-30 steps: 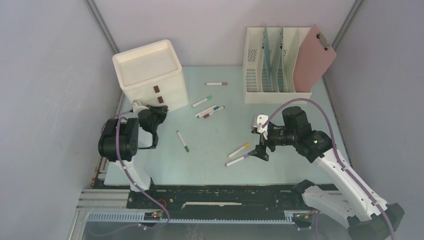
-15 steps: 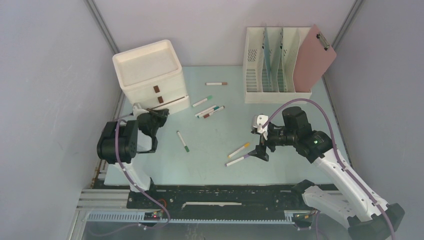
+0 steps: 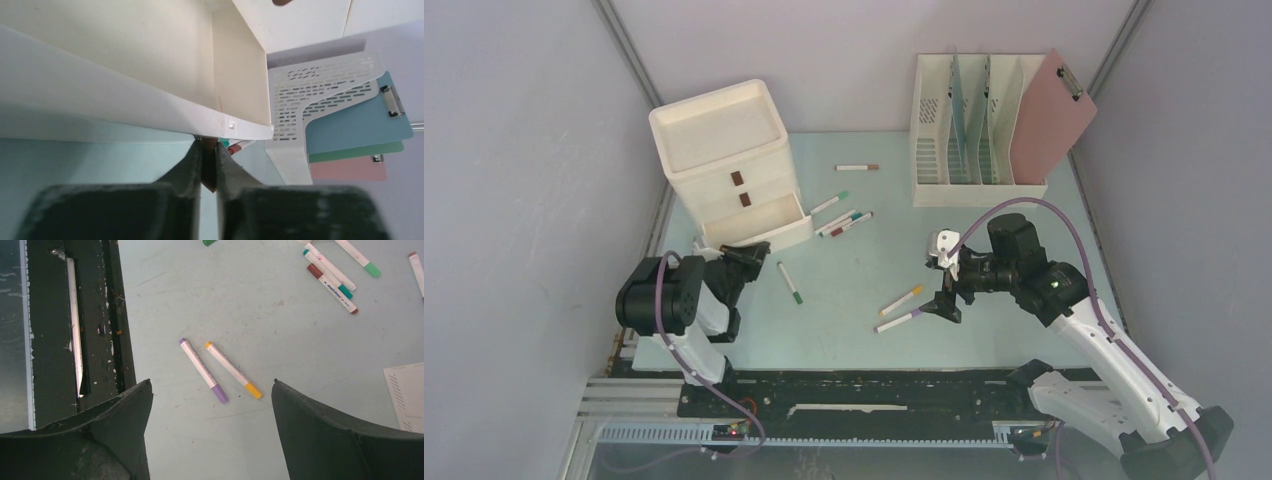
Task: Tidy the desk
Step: Open the drawer in the storage box.
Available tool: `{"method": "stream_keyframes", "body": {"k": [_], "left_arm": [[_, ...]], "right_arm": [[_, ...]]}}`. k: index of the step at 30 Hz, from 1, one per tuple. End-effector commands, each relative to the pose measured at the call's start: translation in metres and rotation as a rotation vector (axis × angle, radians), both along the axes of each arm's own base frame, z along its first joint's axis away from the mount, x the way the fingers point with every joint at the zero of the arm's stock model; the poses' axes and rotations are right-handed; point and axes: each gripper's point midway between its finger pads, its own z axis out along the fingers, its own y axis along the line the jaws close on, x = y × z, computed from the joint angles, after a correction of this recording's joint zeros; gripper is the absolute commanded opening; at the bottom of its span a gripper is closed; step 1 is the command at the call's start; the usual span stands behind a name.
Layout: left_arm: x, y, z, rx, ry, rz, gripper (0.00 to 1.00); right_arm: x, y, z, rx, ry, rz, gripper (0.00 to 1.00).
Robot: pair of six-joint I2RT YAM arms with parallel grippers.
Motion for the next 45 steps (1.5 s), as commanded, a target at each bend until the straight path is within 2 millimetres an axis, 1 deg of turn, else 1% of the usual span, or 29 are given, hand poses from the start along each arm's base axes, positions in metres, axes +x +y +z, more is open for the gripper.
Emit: {"method": "stream_keyframes", "body": {"k": [1, 2, 3, 4, 7, 8, 9, 14, 15, 16, 18, 21, 25, 28, 31, 33, 35, 36, 42, 43, 44, 45], "left_arm": [[-0.011, 0.0, 0.003, 0.012, -0.007, 0.011, 0.24], [-0.014, -0.009, 0.002, 0.011, -0.001, -0.013, 0.41], [-0.016, -0.011, 0.001, 0.012, 0.002, -0.019, 0.56], [-0.018, -0.012, 0.002, 0.015, 0.002, -0.023, 0.63], [-0.025, -0.014, 0.005, 0.033, -0.009, -0.029, 0.75], [-0.028, -0.014, 0.007, 0.039, -0.013, -0.03, 0.91], [-0.03, -0.014, 0.008, 0.049, -0.015, -0.031, 0.99], [-0.043, -0.011, 0.014, 0.126, -0.03, -0.022, 1.0], [-0.045, -0.01, 0.017, 0.149, -0.041, -0.02, 1.0], [-0.047, -0.01, 0.015, 0.174, -0.024, -0.018, 1.0], [-0.051, -0.01, 0.026, 0.228, -0.053, -0.01, 1.0], [-0.062, -0.007, 0.029, 0.325, -0.041, 0.011, 1.0], [-0.071, 0.006, 0.059, 0.433, -0.088, 0.064, 1.0], [-0.079, 0.02, 0.078, 0.456, -0.114, 0.13, 1.0], [-0.087, 0.028, 0.086, 0.432, -0.125, 0.181, 1.0], [-0.091, 0.019, 0.094, 0.406, -0.173, 0.136, 1.0], [-0.093, 0.004, 0.102, 0.361, -0.208, 0.067, 1.0], [-0.094, -0.004, 0.103, 0.348, -0.208, 0.023, 1.0], [-0.101, -0.039, 0.1, 0.344, -0.118, -0.203, 1.0], [-0.102, -0.045, 0.1, 0.35, -0.115, -0.24, 0.99], [-0.103, -0.05, 0.099, 0.357, -0.112, -0.278, 0.95], [-0.104, -0.053, 0.097, 0.37, -0.099, -0.305, 0.94]], "right_arm": [[0.002, 0.003, 0.017, 0.017, -0.055, 0.015, 0.96], [0.003, 0.003, 0.016, 0.016, -0.055, 0.014, 0.95], [0.002, 0.003, 0.016, 0.014, -0.052, 0.014, 0.95], [0.003, 0.003, 0.016, 0.015, -0.055, 0.015, 0.96], [0.004, 0.003, 0.015, 0.013, -0.053, 0.013, 0.96], [0.004, 0.003, 0.015, 0.012, -0.053, 0.012, 0.95], [0.004, 0.002, 0.015, 0.011, -0.054, 0.011, 0.96], [0.006, 0.0, 0.015, 0.008, -0.054, 0.0, 0.96], [0.007, 0.0, 0.014, 0.007, -0.055, -0.004, 0.96], [0.008, -0.001, 0.015, 0.006, -0.057, -0.008, 0.96], [0.01, -0.004, 0.015, 0.002, -0.065, -0.018, 0.95], [0.014, -0.01, 0.018, 0.004, -0.082, -0.045, 0.96], [0.02, -0.021, 0.025, 0.023, -0.098, -0.091, 0.96], [0.024, -0.029, 0.028, 0.039, -0.098, -0.123, 0.96], [0.026, -0.035, 0.032, 0.066, -0.09, -0.143, 0.96], [0.026, -0.038, 0.034, 0.084, -0.079, -0.15, 0.96], [0.028, -0.043, 0.037, 0.1, -0.074, -0.165, 0.96], [0.029, -0.044, 0.037, 0.106, -0.071, -0.172, 0.96], [0.034, -0.052, 0.036, 0.111, -0.057, -0.201, 0.96], [0.035, -0.052, 0.035, 0.107, -0.056, -0.204, 0.96], [0.036, -0.053, 0.033, 0.103, -0.053, -0.206, 0.96], [0.037, -0.053, 0.032, 0.097, -0.052, -0.208, 0.96]]}}
